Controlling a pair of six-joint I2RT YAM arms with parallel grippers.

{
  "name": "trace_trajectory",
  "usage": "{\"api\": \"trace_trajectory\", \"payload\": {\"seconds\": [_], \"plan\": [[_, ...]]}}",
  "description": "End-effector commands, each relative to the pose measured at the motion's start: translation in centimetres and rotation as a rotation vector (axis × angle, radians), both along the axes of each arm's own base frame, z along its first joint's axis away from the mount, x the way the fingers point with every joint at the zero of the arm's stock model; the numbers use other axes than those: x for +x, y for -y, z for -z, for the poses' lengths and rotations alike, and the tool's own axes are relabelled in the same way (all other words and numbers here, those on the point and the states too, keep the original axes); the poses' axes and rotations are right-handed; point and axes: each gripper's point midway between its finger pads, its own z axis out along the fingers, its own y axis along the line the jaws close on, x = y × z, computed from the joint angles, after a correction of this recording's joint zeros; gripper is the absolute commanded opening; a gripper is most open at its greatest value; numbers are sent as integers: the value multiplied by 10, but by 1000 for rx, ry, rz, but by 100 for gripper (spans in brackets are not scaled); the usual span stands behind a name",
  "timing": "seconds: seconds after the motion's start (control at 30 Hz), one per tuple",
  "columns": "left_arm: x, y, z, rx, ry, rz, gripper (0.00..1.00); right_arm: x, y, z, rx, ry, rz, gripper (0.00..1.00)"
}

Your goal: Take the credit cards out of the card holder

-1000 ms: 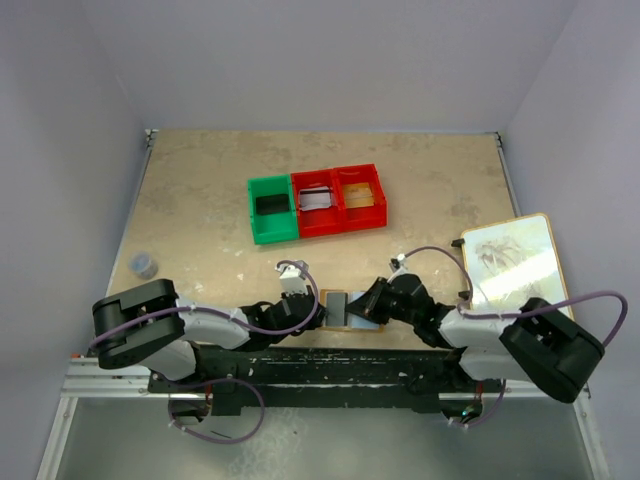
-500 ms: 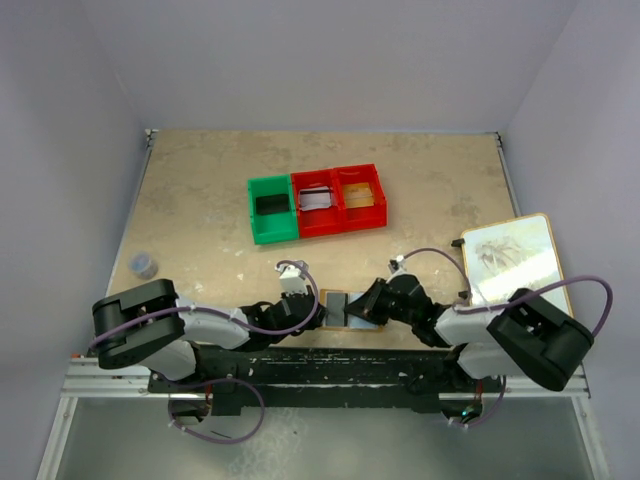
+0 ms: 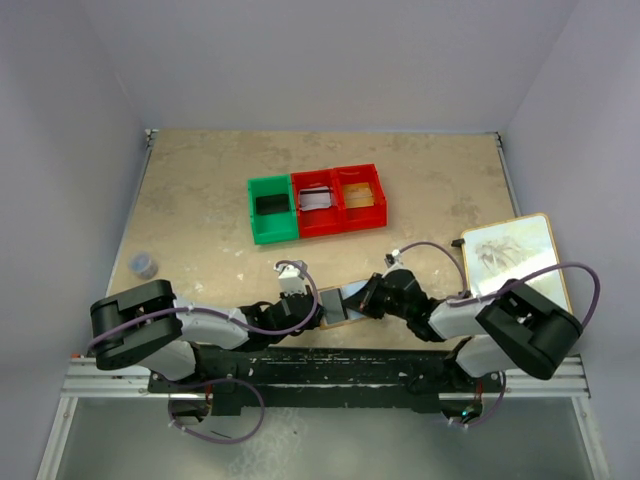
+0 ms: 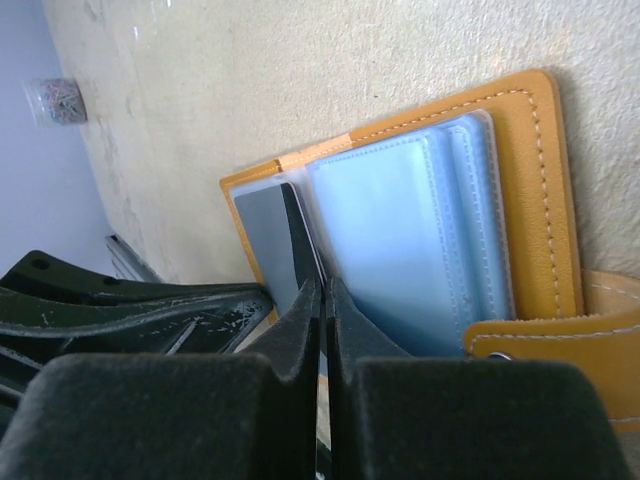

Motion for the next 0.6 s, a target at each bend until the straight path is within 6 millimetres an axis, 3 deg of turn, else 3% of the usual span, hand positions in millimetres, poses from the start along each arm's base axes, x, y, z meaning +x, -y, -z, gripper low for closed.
{"api": "trace_trajectory", "payload": {"seconds": [0.0, 0.23, 0.57], "plan": [[-25, 1, 18, 32, -88, 91, 0, -23, -23, -25, 78, -4, -154, 0], [-24, -2, 20, 46, -86, 81, 0, -13, 5, -31, 41, 29, -96, 0], [-25, 2, 21, 51, -88, 101, 0, -14, 17, -26, 40, 10, -69, 0]]}}
